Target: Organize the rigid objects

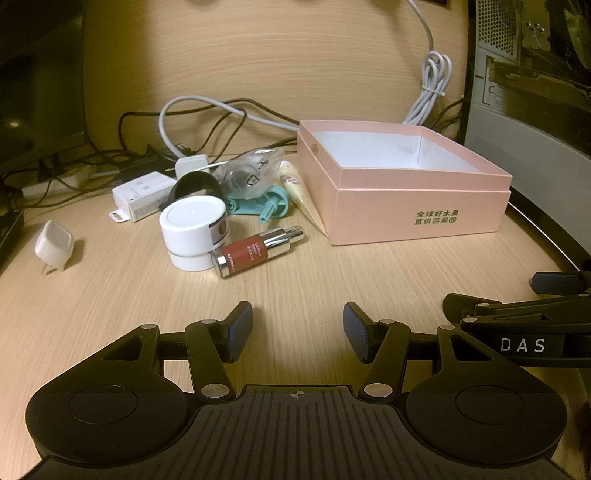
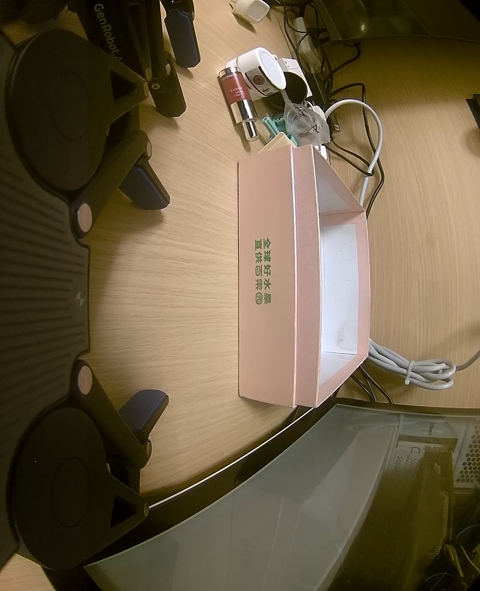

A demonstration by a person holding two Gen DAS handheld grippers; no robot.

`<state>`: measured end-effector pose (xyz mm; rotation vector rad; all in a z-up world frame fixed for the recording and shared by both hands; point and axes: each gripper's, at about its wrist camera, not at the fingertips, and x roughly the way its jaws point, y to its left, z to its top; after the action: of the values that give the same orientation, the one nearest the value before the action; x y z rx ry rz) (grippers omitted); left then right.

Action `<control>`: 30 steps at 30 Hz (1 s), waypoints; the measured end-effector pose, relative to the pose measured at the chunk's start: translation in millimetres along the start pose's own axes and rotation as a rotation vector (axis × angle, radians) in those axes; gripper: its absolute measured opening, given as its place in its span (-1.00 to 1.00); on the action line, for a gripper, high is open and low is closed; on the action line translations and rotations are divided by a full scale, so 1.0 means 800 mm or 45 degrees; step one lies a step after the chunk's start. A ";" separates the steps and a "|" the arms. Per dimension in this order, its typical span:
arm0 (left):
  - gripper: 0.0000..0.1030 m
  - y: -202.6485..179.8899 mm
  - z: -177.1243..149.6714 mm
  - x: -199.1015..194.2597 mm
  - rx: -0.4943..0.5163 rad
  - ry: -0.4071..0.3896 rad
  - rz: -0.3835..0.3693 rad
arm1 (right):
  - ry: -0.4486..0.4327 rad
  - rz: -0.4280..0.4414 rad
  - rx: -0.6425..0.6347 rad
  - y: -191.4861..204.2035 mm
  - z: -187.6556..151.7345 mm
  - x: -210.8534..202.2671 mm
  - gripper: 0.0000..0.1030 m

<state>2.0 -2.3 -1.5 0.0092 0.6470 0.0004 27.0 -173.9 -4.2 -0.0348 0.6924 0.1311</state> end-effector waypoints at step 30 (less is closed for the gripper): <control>0.17 -0.006 0.000 0.006 0.000 0.000 0.002 | 0.000 -0.002 0.002 0.001 0.000 0.000 1.00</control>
<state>5.8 -6.8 -4.4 0.0100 0.6468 0.0020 26.9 -173.2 -4.2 -0.0338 0.6926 0.1290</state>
